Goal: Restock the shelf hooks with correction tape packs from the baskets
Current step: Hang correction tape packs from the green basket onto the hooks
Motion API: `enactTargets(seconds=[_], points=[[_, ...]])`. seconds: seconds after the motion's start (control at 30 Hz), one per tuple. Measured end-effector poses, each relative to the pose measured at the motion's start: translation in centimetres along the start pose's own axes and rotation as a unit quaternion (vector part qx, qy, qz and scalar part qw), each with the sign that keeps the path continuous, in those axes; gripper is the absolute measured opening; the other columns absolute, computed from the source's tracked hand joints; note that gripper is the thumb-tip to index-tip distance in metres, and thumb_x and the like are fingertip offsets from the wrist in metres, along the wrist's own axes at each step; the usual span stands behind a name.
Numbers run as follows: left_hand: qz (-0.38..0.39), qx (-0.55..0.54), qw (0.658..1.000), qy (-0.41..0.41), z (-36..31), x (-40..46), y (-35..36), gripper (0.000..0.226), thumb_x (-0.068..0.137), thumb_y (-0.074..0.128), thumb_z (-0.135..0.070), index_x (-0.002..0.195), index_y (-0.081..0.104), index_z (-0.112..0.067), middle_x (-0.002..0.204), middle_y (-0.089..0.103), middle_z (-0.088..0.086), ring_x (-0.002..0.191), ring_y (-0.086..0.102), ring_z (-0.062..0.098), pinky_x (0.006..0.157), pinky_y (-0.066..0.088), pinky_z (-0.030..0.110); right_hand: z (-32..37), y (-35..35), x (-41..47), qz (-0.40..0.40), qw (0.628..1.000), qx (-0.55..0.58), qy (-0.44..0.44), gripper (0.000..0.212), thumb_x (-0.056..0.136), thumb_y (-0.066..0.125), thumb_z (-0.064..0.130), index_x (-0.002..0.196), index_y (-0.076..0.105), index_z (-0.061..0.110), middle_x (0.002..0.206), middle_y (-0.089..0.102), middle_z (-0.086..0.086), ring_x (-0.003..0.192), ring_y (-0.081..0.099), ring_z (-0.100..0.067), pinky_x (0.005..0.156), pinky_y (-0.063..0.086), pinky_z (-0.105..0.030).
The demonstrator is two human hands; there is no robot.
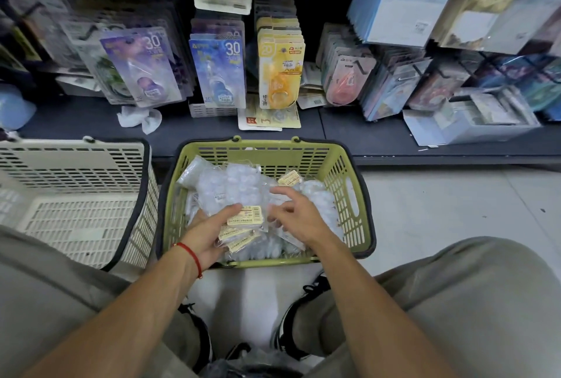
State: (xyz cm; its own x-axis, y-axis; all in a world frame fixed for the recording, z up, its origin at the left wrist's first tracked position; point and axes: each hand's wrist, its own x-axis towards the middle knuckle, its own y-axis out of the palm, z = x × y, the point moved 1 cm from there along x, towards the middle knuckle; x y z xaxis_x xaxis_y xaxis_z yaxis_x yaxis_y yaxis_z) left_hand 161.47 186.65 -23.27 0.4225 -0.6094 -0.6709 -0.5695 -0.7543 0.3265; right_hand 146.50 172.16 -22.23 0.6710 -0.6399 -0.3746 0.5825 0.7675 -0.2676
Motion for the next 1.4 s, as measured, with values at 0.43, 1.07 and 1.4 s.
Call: enactTargets(seconds=[0.43,1.07,1.4], points=[[-0.016,-0.020,1.000,0.004,-0.5,0.1,-0.7,0.064,0.086,0.083,-0.012,0.143,0.054,-0.008,0.113,0.078,0.020,0.097,0.078,0.039,0.071,0.064,0.046,-4.2,-6.9,0.8,-0.241,0.943,-0.152,0.173,0.034,0.095,0.057,-0.001,0.129,0.059,-0.004,0.123,0.066,-0.026,0.111,0.067,-0.041,0.087,0.056,-0.039],[0.154,-0.006,0.957,0.247,-14.5,-6.3,9.9,0.076,0.077,0.091,-0.020,0.143,0.054,-0.021,0.128,0.074,0.017,0.115,0.072,0.043,0.098,0.055,0.067,18.7,-7.5,-0.8,-0.060,0.973,0.151,-0.163,0.025,0.098,0.072,0.011,0.122,0.067,0.015,0.108,0.081,-0.009,0.095,0.078,-0.033,0.081,0.063,-0.046],[0.089,0.060,0.916,0.386,-25.9,-6.3,12.9,0.125,0.048,0.100,-0.061,0.154,0.040,-0.035,0.154,0.056,0.004,0.129,0.065,0.025,0.110,0.052,0.051,28.1,-10.9,3.9,-0.148,0.935,0.065,-0.317,0.016,0.087,0.067,0.040,0.101,0.061,0.040,0.089,0.079,-0.001,0.076,0.075,-0.018,0.069,0.059,-0.047]])
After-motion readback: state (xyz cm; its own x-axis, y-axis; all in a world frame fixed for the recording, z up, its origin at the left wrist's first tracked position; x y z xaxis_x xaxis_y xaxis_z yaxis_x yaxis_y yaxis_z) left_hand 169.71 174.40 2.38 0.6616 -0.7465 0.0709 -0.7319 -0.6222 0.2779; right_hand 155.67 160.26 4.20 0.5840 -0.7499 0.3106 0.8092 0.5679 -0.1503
